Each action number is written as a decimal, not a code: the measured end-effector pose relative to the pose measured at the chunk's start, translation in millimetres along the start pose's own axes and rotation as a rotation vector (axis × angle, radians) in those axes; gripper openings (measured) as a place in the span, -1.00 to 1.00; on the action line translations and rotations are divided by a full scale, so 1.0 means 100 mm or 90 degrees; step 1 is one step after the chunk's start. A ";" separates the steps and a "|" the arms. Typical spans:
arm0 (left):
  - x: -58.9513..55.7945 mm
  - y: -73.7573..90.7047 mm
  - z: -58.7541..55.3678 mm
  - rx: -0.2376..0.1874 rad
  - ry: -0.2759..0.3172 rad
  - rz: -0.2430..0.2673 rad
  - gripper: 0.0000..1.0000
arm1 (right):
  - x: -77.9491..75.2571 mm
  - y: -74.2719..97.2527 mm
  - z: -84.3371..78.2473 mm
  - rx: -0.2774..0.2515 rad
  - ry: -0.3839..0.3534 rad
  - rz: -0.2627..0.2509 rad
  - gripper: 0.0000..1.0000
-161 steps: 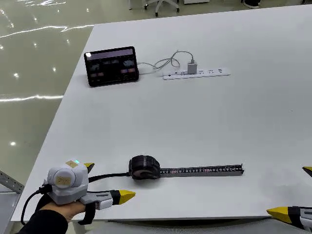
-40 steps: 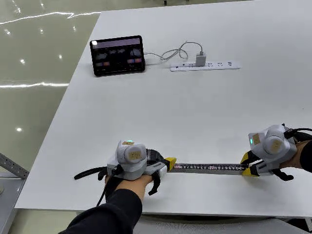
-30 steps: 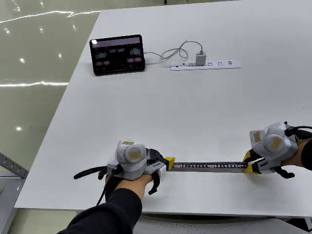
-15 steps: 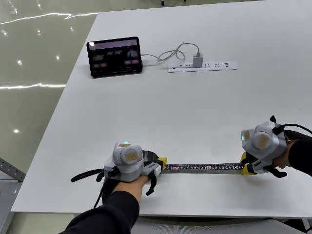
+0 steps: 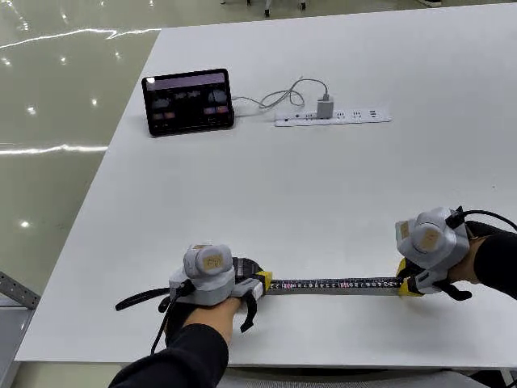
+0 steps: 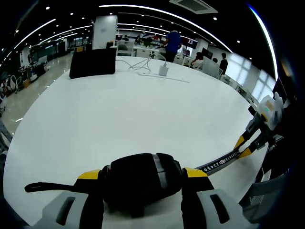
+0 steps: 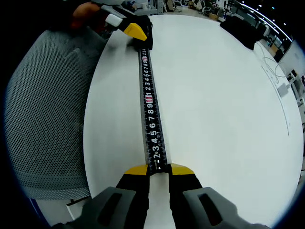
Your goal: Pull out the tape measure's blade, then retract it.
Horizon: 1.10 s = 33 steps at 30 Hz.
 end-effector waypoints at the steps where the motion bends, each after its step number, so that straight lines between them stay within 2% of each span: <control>1: -0.01 0.00 0.00 0.001 -0.004 0.002 0.23 | 0.00 0.00 0.00 0.001 0.002 0.000 -0.79; 5: 0.00 0.00 -0.01 0.001 -0.013 0.010 0.22 | 0.02 0.01 0.02 0.003 0.006 -0.003 -0.79; 27: 0.00 0.01 -0.02 0.000 -0.013 0.007 0.22 | 0.01 0.02 0.07 0.003 -0.009 -0.012 -0.78; 33: 0.00 0.01 -0.02 0.000 -0.015 0.009 0.23 | 0.00 0.01 0.09 0.005 -0.017 -0.005 -0.78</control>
Point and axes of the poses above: the centre of the closed fingertips' face, and the gripper's own axes: y roughly backward along the fingers, x roughly to its left, z roughly out of its top, the point moved 1 cm from there along y, roughly backward along the fingers, and after that the axes turned 12 degrees about x, right-handed, at the moved point
